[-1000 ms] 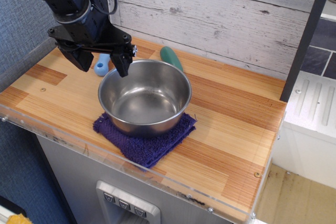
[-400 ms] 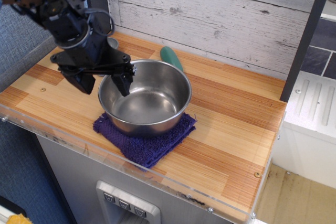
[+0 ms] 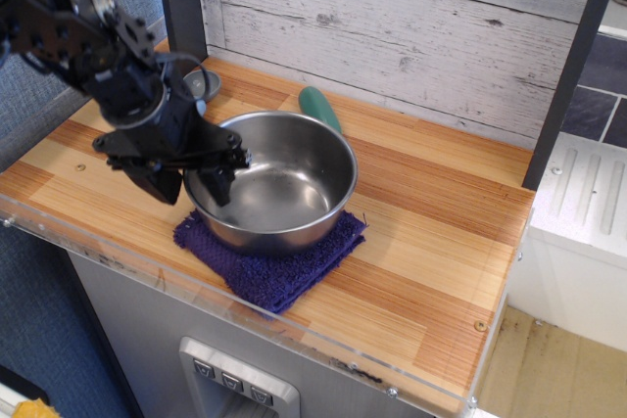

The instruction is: Move the bowl to the top right corner of counter.

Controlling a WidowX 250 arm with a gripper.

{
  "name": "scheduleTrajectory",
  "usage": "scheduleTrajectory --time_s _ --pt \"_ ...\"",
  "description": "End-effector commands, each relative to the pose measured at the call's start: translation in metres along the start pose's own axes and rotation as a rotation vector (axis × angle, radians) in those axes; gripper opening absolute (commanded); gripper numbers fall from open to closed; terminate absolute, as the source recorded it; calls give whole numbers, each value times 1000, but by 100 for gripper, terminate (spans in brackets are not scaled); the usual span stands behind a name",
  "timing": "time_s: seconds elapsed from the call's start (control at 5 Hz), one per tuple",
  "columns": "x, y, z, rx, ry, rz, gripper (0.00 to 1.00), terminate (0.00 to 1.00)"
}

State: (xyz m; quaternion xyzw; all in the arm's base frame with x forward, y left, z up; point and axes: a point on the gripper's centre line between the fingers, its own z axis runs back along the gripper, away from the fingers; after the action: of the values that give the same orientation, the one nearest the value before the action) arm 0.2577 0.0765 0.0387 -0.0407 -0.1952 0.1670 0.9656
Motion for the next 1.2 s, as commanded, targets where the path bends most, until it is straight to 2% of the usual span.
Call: scheduleTrajectory --time_s 0.0,0.4,0.6,1.0 --pt "5 4 3 15 -24 7 0 0" --pt "3 5 6 9 -24 20 0 0" --pt "9 0 12 -16 -48 21 0 0" --pt "31 -37 26 -63 -100 -18 0 0"
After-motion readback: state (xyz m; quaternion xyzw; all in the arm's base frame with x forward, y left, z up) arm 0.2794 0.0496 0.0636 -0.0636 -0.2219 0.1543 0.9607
